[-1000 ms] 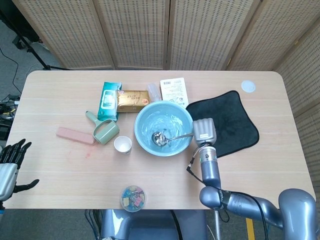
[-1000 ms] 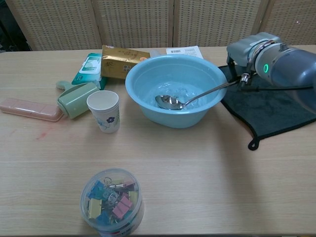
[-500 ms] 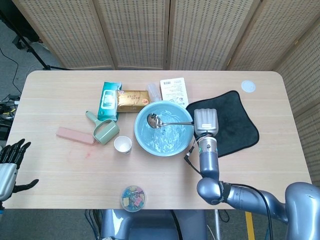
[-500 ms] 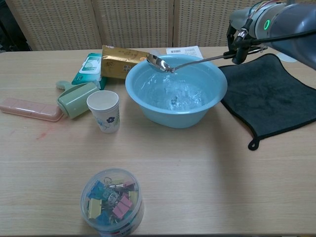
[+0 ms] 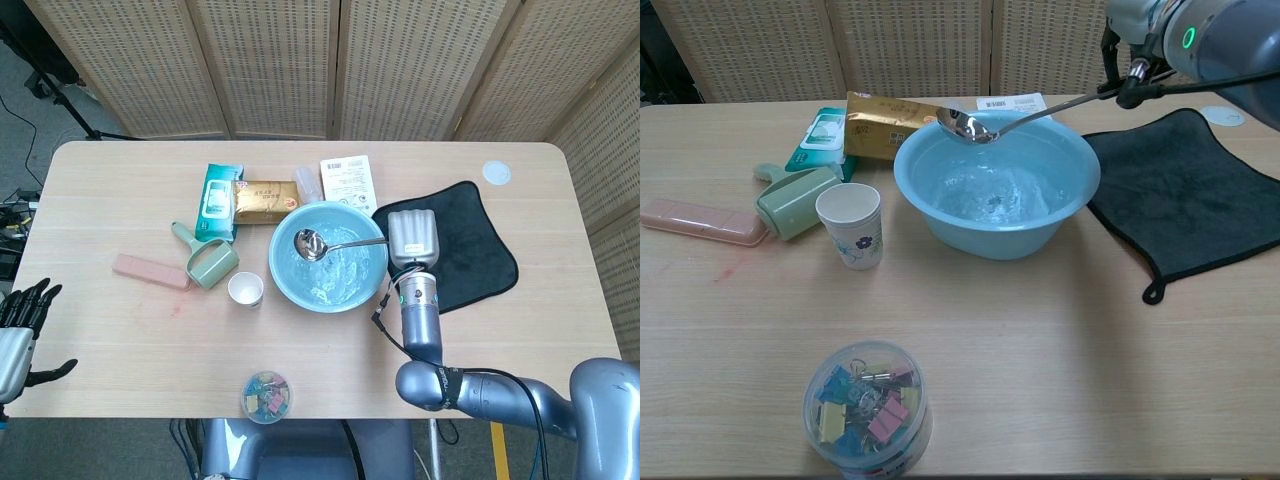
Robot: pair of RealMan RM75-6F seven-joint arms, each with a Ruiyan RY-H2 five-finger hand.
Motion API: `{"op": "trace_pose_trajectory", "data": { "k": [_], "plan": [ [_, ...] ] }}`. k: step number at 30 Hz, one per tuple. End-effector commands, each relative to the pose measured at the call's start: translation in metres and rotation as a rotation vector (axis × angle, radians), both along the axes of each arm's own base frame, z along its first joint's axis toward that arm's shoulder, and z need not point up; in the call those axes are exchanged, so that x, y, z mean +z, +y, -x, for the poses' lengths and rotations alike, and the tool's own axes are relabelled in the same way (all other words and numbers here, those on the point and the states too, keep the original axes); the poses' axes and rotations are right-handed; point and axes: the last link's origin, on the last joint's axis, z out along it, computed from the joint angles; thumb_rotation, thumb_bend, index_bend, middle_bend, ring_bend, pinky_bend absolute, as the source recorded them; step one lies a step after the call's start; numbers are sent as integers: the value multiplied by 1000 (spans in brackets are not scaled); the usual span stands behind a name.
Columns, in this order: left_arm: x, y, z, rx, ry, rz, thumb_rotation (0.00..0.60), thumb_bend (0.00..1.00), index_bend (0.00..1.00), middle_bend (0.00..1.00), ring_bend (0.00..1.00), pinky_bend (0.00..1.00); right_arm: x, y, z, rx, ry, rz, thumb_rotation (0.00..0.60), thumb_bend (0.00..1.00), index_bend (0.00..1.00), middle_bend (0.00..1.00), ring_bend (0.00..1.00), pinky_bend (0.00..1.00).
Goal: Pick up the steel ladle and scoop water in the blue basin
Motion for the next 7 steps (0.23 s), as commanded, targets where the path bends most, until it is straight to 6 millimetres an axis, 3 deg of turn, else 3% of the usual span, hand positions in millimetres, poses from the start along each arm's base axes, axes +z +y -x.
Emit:
{"op": "trace_pose_trajectory", "data": {
  "k": [1,7],
  "plan": [
    [0,0,0,-1,0,0,600,0,0,0,0,0,1,0,-1,9,19,7,600,1000,820,976,883,1000],
    [0,0,0,-2,0,0,600,0,0,0,0,0,2,0,-2,23,40,17,600,1000,820,976,883,1000]
  ]
}}
